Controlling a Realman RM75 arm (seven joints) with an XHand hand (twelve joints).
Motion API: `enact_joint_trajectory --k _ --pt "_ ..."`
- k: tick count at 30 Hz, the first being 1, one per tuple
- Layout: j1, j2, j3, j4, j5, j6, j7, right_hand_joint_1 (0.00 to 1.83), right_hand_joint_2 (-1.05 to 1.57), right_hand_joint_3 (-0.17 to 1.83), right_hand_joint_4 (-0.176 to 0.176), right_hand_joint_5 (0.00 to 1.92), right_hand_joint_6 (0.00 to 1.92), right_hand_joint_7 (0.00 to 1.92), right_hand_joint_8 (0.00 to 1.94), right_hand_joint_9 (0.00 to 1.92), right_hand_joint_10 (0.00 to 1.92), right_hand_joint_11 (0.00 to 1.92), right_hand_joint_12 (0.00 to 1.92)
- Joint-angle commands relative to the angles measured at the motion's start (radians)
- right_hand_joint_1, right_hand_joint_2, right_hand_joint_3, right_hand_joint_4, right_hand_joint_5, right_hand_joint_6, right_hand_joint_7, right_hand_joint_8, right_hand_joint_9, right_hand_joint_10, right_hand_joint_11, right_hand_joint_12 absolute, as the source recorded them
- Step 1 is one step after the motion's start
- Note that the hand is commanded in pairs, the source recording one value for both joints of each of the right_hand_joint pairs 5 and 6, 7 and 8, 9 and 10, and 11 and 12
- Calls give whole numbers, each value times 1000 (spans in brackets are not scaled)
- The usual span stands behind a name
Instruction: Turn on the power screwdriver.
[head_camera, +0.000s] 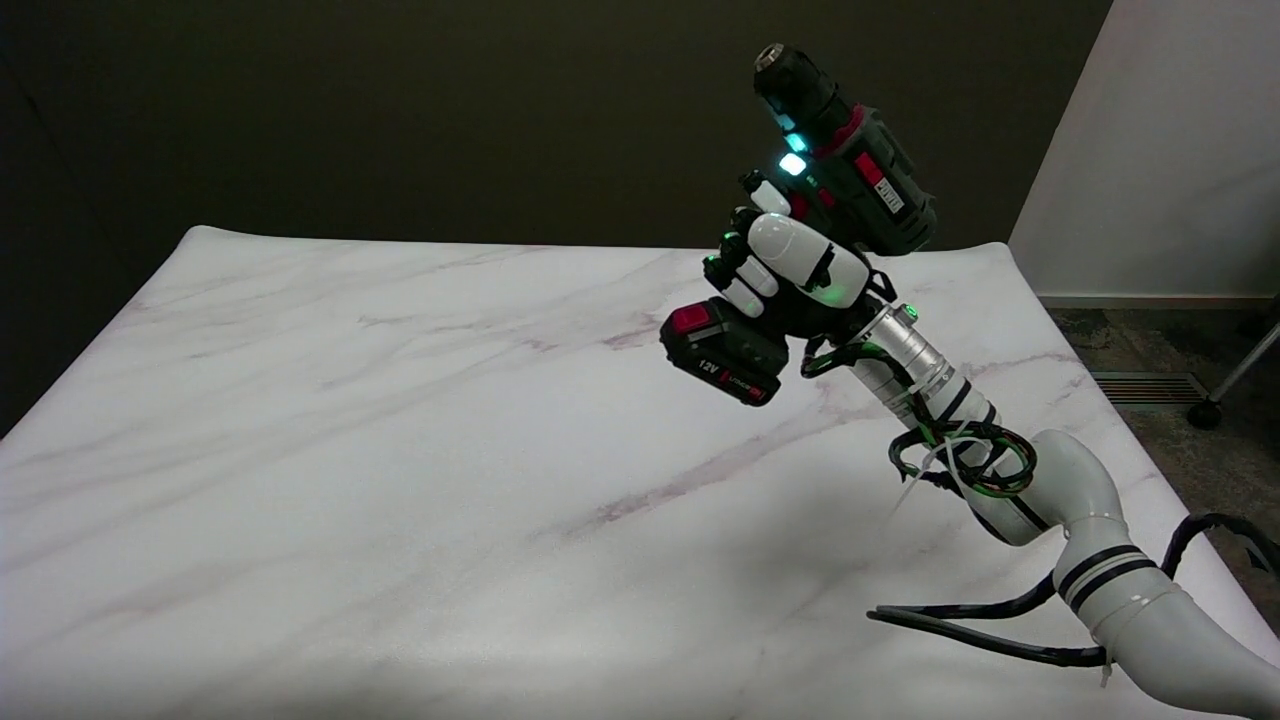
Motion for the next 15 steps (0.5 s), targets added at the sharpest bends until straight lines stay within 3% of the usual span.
enact_joint_trajectory --k 1,15 --pt "-17 -13 7 -18 16 -38 10 1556 957 265 10 1920 1920 1920 1920 1920 1920 1920 1920" --pt "-44 -15 45 -12 18 -74 2 1589 963 269 9 1920 1920 1920 1920 1920 1920 1920 1920"
